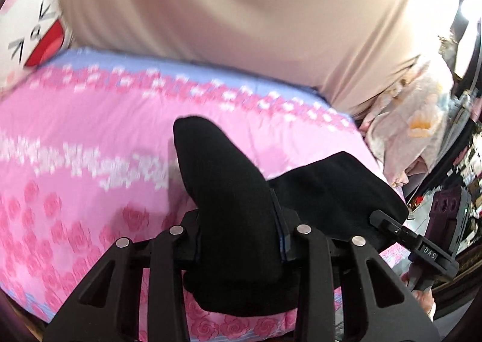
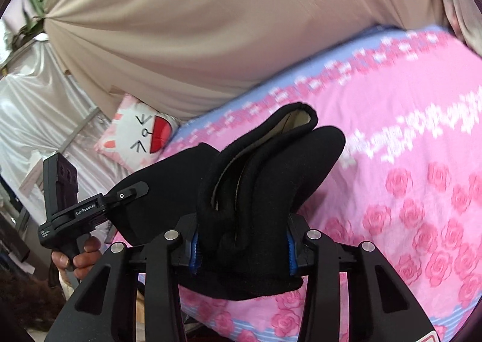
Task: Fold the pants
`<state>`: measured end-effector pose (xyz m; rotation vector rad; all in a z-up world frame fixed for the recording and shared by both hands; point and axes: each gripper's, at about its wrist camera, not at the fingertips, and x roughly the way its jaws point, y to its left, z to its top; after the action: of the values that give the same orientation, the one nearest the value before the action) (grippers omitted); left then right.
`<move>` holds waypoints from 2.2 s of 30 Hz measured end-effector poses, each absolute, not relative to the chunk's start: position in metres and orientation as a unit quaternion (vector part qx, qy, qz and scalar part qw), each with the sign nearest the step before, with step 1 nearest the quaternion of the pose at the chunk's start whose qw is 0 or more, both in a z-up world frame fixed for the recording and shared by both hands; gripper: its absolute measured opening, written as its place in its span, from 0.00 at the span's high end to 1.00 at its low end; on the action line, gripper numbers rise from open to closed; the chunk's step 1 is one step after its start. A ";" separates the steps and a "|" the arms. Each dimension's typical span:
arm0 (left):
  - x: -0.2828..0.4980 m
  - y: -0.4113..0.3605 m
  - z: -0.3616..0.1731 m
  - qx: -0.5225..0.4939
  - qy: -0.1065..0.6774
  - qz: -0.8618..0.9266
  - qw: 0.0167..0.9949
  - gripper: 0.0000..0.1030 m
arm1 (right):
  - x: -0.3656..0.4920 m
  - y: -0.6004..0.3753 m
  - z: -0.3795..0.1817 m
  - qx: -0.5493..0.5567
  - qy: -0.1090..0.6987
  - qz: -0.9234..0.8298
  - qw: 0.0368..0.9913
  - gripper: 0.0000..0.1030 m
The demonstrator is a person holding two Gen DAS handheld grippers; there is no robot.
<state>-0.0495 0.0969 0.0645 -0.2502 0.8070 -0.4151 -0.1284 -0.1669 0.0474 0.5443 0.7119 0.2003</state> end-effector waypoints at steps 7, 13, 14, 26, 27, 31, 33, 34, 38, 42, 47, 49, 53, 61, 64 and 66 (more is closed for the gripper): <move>-0.041 0.092 0.113 -0.093 0.324 -0.220 0.915 0.68 | -0.120 -0.170 0.097 0.228 0.293 0.104 0.923 0.61; -0.022 0.085 0.157 -0.064 0.254 -0.222 0.939 0.68 | -0.096 -0.178 0.142 0.196 0.241 0.108 0.944 0.61; -0.018 0.083 0.165 -0.057 0.239 -0.221 0.944 0.68 | -0.088 -0.180 0.151 0.189 0.229 0.110 0.949 0.61; 0.064 0.068 0.208 -0.027 0.119 -0.170 0.978 0.68 | 0.012 -0.198 0.201 0.154 0.143 0.124 0.970 0.61; 0.071 0.066 0.207 -0.025 0.115 -0.164 0.979 0.68 | 0.024 -0.201 0.199 0.156 0.142 0.125 0.970 0.61; 0.112 0.060 0.198 -0.018 0.106 -0.139 0.984 0.68 | 0.063 -0.209 0.189 0.153 0.132 0.123 0.972 0.61; 0.132 0.058 0.190 -0.013 0.096 -0.121 0.988 0.69 | 0.082 -0.216 0.179 0.162 0.131 0.120 0.971 0.61; 0.141 0.057 0.183 -0.006 0.084 -0.104 0.991 0.71 | 0.090 -0.219 0.175 0.166 0.130 0.119 0.970 0.61; 0.173 0.048 0.159 0.042 0.059 -0.042 0.997 0.86 | 0.129 -0.232 0.147 0.175 0.130 0.101 0.971 0.61; 0.229 0.061 0.115 -0.010 0.197 -0.066 0.978 0.86 | 0.172 -0.242 0.090 0.179 0.220 0.068 0.957 0.63; 0.243 0.082 0.036 -0.051 0.367 -0.121 0.921 0.85 | 0.166 -0.279 0.023 0.207 0.296 0.009 0.932 0.65; 0.239 0.079 0.007 -0.078 0.425 -0.155 0.888 0.76 | 0.151 -0.303 0.020 0.223 0.304 -0.017 0.926 0.65; 0.239 0.043 -0.045 -0.171 0.514 -0.220 0.811 0.57 | 0.142 -0.333 0.006 0.272 0.316 -0.024 0.909 0.65; 0.244 0.025 -0.062 -0.239 0.520 -0.233 0.786 0.69 | 0.141 -0.331 0.007 0.278 0.314 -0.007 0.908 0.65; 0.250 0.034 -0.045 -0.249 0.507 -0.245 0.788 0.75 | 0.141 -0.324 0.016 0.284 0.306 0.001 0.909 0.65; 0.249 0.037 -0.017 -0.216 0.468 -0.242 0.822 0.76 | 0.140 -0.315 0.029 0.279 0.291 0.014 0.915 0.68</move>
<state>0.2486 0.0370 -0.0167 -0.4599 0.9953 -0.5148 0.1404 -0.3155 0.0291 0.5751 0.5985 0.0297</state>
